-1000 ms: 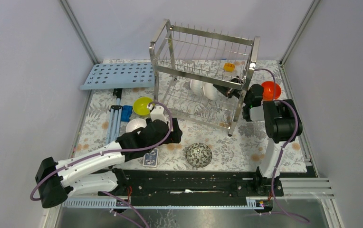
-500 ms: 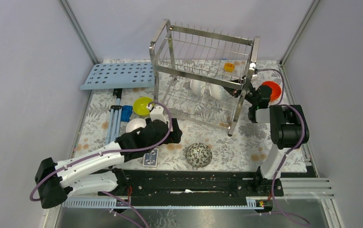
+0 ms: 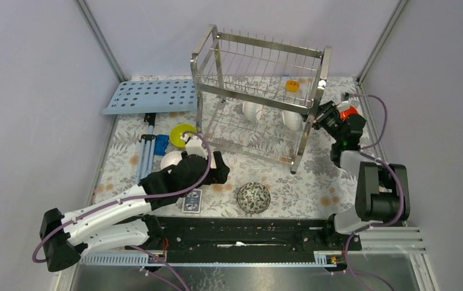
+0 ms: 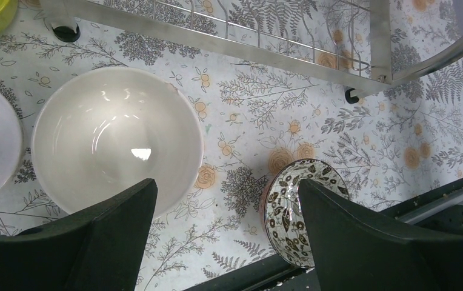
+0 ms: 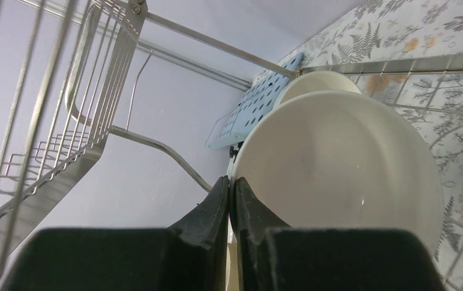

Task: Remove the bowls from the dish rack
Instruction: Pick up the bowl from the dish rack, then place the bowl at the center of the board.

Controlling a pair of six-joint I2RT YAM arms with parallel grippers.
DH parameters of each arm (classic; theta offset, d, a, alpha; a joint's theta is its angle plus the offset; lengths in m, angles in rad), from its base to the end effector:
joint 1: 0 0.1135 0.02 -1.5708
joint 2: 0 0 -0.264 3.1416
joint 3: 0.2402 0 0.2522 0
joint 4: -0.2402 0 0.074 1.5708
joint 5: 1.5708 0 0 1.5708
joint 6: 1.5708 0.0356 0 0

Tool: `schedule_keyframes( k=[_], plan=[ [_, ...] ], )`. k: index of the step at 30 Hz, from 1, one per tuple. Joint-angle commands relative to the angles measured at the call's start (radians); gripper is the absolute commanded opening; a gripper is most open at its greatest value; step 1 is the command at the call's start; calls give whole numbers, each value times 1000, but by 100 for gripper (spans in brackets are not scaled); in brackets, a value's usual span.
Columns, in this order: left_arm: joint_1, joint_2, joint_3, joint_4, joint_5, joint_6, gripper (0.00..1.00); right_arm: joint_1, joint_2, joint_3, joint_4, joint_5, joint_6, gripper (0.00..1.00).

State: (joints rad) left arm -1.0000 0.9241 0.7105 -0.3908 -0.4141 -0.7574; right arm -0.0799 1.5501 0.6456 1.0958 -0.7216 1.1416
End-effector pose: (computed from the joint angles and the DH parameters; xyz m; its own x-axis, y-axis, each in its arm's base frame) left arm 0.1205 -0.1612 0.2703 -0.6295 -0.1838 -0.7550 0.2188 0.8904 -0.3992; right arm 0.3129 -0.0015 0.2411 -0.4545 0.7212 -0.5228 -0.4164 0.3468 0.8404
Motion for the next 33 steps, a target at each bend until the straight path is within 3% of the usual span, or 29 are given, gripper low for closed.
schedule_keyframes(
  k=[1,17,24,33],
  plan=[
    [6,-49,-11,12,8,-3,91,-38,-165,-23,-125,58,-88,0],
    [6,-123,-15,-18,19,-1,91,-107,-615,52,-916,306,-364,0],
    [5,-134,-29,-22,35,-11,91,-66,-700,104,-1258,483,-529,0],
    [6,-113,-32,-20,36,-18,91,21,-736,188,-1535,754,-666,0]
  ],
)
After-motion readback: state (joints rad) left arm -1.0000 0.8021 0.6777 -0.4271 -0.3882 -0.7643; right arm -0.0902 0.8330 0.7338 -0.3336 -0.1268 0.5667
